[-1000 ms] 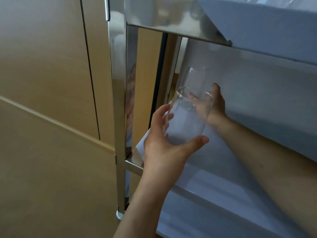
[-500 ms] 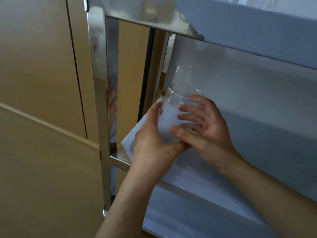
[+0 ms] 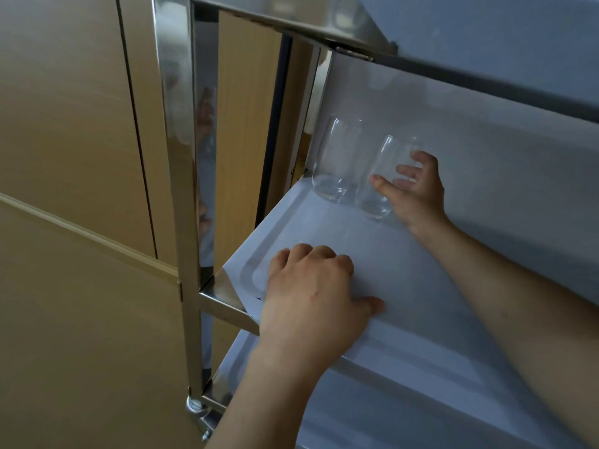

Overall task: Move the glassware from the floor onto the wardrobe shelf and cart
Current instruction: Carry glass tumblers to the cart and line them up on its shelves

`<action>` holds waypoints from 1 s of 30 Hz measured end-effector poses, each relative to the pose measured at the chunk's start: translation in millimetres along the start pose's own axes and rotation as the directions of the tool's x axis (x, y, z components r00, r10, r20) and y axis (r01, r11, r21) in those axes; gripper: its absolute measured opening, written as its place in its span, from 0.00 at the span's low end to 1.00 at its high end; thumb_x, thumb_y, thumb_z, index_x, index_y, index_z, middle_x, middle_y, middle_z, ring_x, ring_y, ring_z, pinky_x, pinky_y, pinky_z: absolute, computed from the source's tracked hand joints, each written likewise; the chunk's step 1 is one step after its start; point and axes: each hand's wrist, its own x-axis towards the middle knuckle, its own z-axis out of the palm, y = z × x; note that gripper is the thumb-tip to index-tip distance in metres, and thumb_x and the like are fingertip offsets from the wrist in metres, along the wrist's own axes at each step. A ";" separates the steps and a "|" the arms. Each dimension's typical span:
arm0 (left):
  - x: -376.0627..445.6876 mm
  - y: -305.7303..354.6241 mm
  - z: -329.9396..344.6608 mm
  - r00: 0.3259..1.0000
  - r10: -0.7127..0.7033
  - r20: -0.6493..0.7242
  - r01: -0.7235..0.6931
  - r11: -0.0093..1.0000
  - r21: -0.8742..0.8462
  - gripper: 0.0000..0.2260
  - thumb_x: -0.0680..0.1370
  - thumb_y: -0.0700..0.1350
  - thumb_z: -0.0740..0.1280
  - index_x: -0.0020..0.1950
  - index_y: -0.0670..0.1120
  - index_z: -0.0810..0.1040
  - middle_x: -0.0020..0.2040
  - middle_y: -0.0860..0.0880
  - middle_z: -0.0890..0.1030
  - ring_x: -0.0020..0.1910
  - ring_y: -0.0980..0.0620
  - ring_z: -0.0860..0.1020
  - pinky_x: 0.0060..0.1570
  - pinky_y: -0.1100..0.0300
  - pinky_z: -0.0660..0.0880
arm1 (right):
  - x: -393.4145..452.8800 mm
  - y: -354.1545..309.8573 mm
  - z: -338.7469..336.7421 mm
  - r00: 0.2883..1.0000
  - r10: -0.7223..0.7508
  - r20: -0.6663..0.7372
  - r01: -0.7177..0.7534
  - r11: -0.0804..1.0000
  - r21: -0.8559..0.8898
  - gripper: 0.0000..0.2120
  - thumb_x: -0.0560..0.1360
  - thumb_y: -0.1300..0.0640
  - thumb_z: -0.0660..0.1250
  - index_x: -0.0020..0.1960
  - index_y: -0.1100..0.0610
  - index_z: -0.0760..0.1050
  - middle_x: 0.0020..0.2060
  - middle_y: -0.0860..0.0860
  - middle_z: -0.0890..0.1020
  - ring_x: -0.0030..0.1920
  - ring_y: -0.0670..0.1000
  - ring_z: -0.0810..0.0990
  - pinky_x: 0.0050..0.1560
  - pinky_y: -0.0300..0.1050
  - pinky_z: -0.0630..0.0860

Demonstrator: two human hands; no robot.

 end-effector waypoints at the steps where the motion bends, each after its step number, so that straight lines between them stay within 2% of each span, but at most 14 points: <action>1: 0.7 -0.1 0.8 1.000 0.006 -0.004 -0.006 1.000 0.013 0.23 0.72 0.69 0.67 0.59 0.55 0.81 0.58 0.56 0.79 0.62 0.51 0.72 0.66 0.55 0.62 | 6.6 1.6 4.1 1.000 0.003 -0.002 -0.003 1.000 -0.004 0.39 0.66 0.49 0.81 0.71 0.51 0.65 0.60 0.50 0.77 0.57 0.51 0.80 0.54 0.40 0.77; 5: 2.4 -1.9 3.3 1.000 0.016 -0.019 -0.015 1.000 0.025 0.23 0.72 0.70 0.66 0.57 0.55 0.81 0.56 0.56 0.80 0.60 0.51 0.72 0.65 0.55 0.63 | 18.0 6.1 14.5 1.000 0.004 -0.013 -0.004 1.000 -0.017 0.39 0.67 0.47 0.81 0.71 0.50 0.64 0.60 0.49 0.76 0.57 0.50 0.79 0.56 0.42 0.77; 10: 2.7 -2.1 2.9 1.000 0.021 -0.020 -0.021 1.000 0.016 0.24 0.73 0.70 0.66 0.60 0.55 0.80 0.59 0.56 0.79 0.62 0.52 0.70 0.65 0.55 0.62 | 20.7 7.8 15.9 1.000 0.004 -0.006 -0.005 0.999 -0.045 0.39 0.67 0.46 0.80 0.72 0.50 0.63 0.61 0.48 0.76 0.57 0.49 0.79 0.60 0.46 0.77; 14: 3.3 -1.9 2.2 1.000 0.016 -0.005 -0.016 1.000 0.013 0.24 0.73 0.70 0.66 0.61 0.56 0.79 0.60 0.58 0.78 0.64 0.53 0.69 0.66 0.56 0.61 | 14.9 1.5 6.3 0.993 0.105 0.053 -0.097 0.986 -0.139 0.46 0.67 0.39 0.78 0.77 0.49 0.58 0.67 0.49 0.73 0.63 0.49 0.76 0.58 0.40 0.71; 16: 2.3 -0.9 1.8 1.000 0.015 0.002 -0.015 1.000 0.006 0.24 0.73 0.70 0.66 0.62 0.56 0.79 0.60 0.58 0.78 0.64 0.52 0.69 0.66 0.57 0.62 | 0.9 0.0 -1.7 0.988 0.144 0.060 -0.129 0.970 -0.206 0.48 0.67 0.38 0.77 0.78 0.49 0.56 0.70 0.50 0.72 0.66 0.51 0.74 0.62 0.43 0.72; 19: 2.1 1.0 1.7 1.000 0.020 0.001 -0.020 1.000 0.003 0.25 0.74 0.68 0.66 0.65 0.56 0.77 0.62 0.56 0.77 0.66 0.51 0.69 0.66 0.57 0.63 | -31.7 -0.5 -18.3 0.983 0.133 0.126 -0.074 0.919 -0.387 0.44 0.71 0.42 0.75 0.79 0.52 0.57 0.73 0.55 0.70 0.71 0.57 0.71 0.70 0.49 0.68; 22: -1.3 2.4 2.2 1.000 0.021 -0.001 -0.021 1.000 -0.004 0.24 0.75 0.66 0.67 0.66 0.54 0.77 0.65 0.55 0.76 0.68 0.51 0.69 0.66 0.57 0.64 | -69.3 -7.1 -37.0 0.971 0.076 0.226 0.060 0.840 -0.539 0.39 0.75 0.43 0.72 0.78 0.56 0.62 0.75 0.57 0.69 0.74 0.57 0.68 0.72 0.47 0.63; 25: 3.5 8.2 0.8 0.999 -0.042 0.003 0.042 0.997 -0.065 0.23 0.76 0.61 0.69 0.65 0.50 0.79 0.66 0.50 0.77 0.68 0.48 0.70 0.65 0.54 0.68 | -113.9 -16.5 -57.8 0.963 0.053 0.264 0.100 0.839 -0.534 0.34 0.75 0.46 0.73 0.74 0.60 0.69 0.72 0.58 0.73 0.72 0.58 0.70 0.72 0.48 0.64; 27: 7.0 9.9 -2.9 0.993 -0.121 -0.014 0.118 0.983 -0.144 0.22 0.75 0.59 0.72 0.63 0.46 0.81 0.64 0.47 0.79 0.67 0.45 0.72 0.65 0.53 0.68 | -147.8 -22.6 -71.7 0.952 0.093 0.291 0.086 0.832 -0.548 0.31 0.75 0.47 0.73 0.73 0.61 0.71 0.71 0.60 0.73 0.72 0.60 0.70 0.73 0.49 0.64; 30: -3.3 14.8 -17.5 0.982 -0.189 0.026 0.190 0.977 -0.093 0.23 0.74 0.57 0.74 0.64 0.44 0.80 0.67 0.42 0.78 0.70 0.39 0.71 0.69 0.49 0.67 | -187.7 -43.2 -93.8 0.928 0.155 0.338 0.078 0.807 -0.586 0.31 0.76 0.45 0.69 0.72 0.61 0.71 0.72 0.62 0.71 0.73 0.62 0.68 0.74 0.55 0.64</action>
